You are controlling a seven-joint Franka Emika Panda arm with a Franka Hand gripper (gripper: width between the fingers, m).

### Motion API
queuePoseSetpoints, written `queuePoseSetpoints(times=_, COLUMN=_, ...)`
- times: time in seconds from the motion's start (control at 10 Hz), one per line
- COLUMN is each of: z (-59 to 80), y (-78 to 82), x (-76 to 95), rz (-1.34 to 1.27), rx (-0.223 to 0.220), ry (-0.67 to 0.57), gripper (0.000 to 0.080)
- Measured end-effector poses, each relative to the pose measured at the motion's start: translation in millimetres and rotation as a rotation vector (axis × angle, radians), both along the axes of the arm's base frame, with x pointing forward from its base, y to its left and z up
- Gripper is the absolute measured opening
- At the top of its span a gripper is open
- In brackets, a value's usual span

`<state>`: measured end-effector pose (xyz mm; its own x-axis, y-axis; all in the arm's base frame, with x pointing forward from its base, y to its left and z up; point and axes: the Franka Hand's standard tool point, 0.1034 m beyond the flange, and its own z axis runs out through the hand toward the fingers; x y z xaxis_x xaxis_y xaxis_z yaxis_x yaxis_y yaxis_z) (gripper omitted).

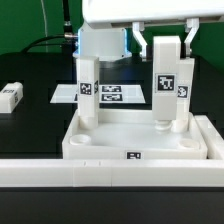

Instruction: Assemble desk

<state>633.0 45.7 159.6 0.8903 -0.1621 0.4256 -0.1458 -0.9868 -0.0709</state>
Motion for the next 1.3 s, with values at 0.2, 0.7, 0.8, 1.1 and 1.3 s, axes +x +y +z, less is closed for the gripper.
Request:
queuePoseSetpoints(times=0.2, z=-2.0, y=5.3, x=-1.8, rz=-0.009, rx=0.007, ry=0.000, gripper=0.0291)
queuePoseSetpoints(times=0.7, z=-10.6, y=45.0, x=-12.5, rz=0.014, rx=0.018, ry=0.011, gripper=0.0291)
queuePoseSetpoints(times=0.8, z=-10.8, y=45.0, x=-12.6, rz=0.014, rx=0.018, ry=0.011, gripper=0.0291)
queuePoseSetpoints(times=1.1, z=-11.5, y=45.2, x=-12.8, rz=0.019, rx=0.015, ry=0.012, gripper=0.0291)
queuePoseSetpoints(times=1.3, z=-14.8, y=44.6, x=-16.3, rz=0.122, rx=-0.040, ry=0.019, gripper=0.0291)
